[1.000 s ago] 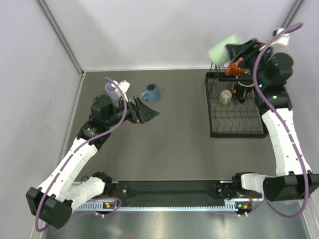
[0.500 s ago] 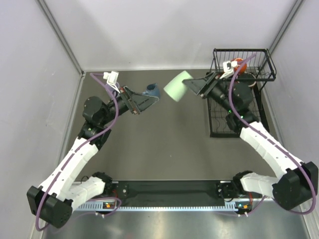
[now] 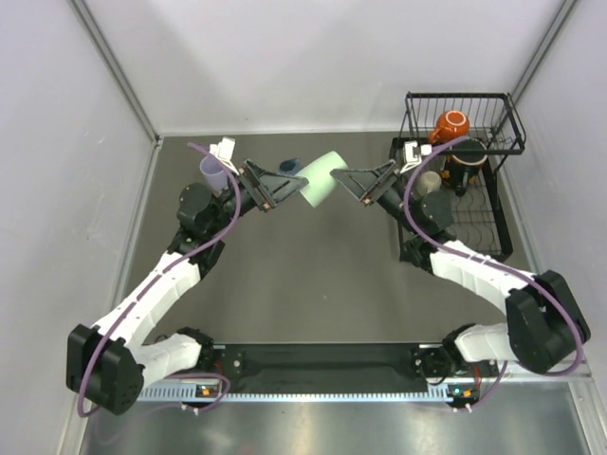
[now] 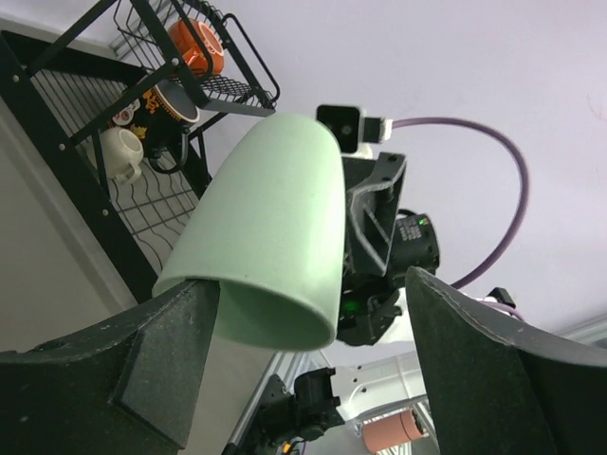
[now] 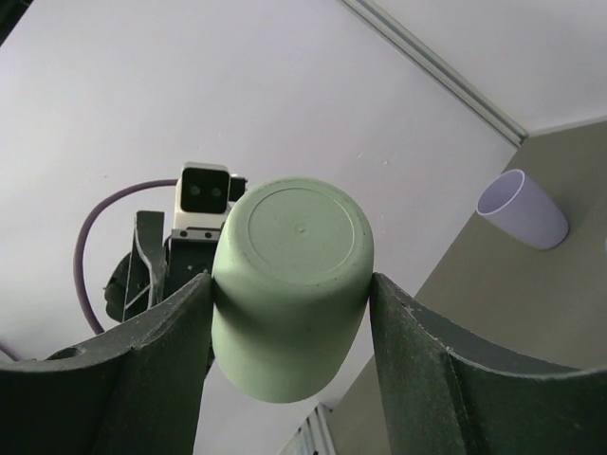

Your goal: Unload the cups from the dish rack

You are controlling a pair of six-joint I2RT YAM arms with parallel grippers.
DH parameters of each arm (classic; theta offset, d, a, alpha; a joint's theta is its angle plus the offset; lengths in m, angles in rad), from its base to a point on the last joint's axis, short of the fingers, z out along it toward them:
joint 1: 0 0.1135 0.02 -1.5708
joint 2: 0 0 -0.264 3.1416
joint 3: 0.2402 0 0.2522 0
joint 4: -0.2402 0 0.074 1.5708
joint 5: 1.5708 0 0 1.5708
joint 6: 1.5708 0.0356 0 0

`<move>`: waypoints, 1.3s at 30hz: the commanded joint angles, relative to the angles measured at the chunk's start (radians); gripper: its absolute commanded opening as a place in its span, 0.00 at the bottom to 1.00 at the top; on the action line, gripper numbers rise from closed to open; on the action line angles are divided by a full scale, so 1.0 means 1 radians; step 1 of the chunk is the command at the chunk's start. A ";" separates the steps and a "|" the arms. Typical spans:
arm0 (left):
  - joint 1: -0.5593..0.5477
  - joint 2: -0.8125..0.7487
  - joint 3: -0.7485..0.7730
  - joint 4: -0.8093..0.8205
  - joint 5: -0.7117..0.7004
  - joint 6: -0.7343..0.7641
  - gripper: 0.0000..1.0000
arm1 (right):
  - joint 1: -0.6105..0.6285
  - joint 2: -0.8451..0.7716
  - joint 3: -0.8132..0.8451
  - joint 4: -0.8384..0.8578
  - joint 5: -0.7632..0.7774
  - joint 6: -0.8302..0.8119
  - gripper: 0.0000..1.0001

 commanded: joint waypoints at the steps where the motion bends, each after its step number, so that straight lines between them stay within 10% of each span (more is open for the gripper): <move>1: -0.004 0.027 -0.023 0.147 -0.011 -0.037 0.83 | 0.028 0.028 -0.036 0.255 0.019 0.045 0.00; 9: -0.007 0.116 -0.053 0.262 0.039 -0.116 0.41 | 0.032 0.091 -0.080 0.352 -0.007 0.081 0.00; 12: -0.007 0.124 -0.045 0.247 0.047 -0.113 0.01 | 0.031 0.081 -0.090 0.323 -0.007 0.062 0.02; 24: -0.005 0.029 0.033 -0.101 -0.045 0.167 0.00 | 0.032 -0.040 -0.112 0.075 -0.012 -0.095 0.97; 39: 0.016 0.134 0.371 -0.867 -0.489 0.639 0.00 | 0.093 -0.359 -0.044 -0.526 0.165 -0.403 1.00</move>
